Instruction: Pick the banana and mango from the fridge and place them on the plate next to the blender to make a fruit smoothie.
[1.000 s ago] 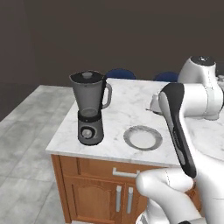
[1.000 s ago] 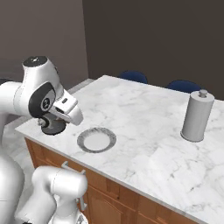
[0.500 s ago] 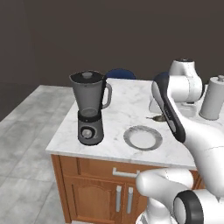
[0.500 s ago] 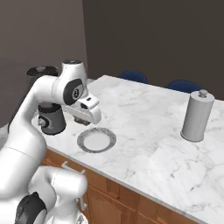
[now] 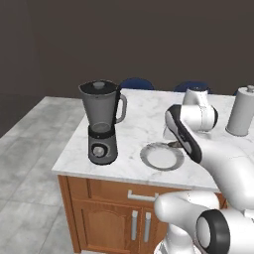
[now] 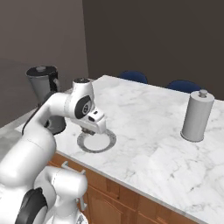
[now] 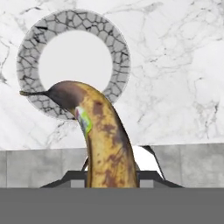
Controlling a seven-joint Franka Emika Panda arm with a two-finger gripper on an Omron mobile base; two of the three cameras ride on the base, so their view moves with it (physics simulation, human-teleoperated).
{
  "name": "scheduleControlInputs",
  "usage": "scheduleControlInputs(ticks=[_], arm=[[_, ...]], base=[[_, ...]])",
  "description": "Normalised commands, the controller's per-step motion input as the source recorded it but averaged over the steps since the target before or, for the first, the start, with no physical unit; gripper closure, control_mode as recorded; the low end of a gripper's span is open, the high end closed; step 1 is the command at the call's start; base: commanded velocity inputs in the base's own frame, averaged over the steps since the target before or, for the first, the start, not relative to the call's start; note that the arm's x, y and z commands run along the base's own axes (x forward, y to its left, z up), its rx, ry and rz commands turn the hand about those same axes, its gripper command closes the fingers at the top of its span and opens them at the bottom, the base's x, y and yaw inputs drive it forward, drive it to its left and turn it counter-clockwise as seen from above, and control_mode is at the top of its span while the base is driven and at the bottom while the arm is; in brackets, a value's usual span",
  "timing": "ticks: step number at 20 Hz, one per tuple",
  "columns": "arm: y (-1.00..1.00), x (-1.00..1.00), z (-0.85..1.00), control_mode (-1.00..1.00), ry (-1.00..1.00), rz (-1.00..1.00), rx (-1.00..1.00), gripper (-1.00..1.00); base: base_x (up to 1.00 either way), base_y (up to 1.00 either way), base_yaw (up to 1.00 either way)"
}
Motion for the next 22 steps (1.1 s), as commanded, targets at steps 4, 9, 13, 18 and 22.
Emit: scheduleControlInputs(ticks=[4,9,13,18,22], arm=[[0.0,0.39,-0.49,-1.0,-0.03,0.0,0.0,1.0],[0.0,0.29,-0.38,-1.0,-0.07,0.0,0.0,1.0],[-0.02,0.27,-0.34,-1.0,-0.08,0.0,0.0,1.0],[-0.01,0.25,-0.31,-1.0,-0.08,0.0,0.0,1.0],[0.0,0.28,-0.33,-1.0,-0.08,0.0,0.0,1.0]], base=[[0.0,0.0,0.0],[0.0,0.0,0.0],[0.0,0.0,0.0],[0.0,0.0,0.0],[0.0,0.0,0.0]])
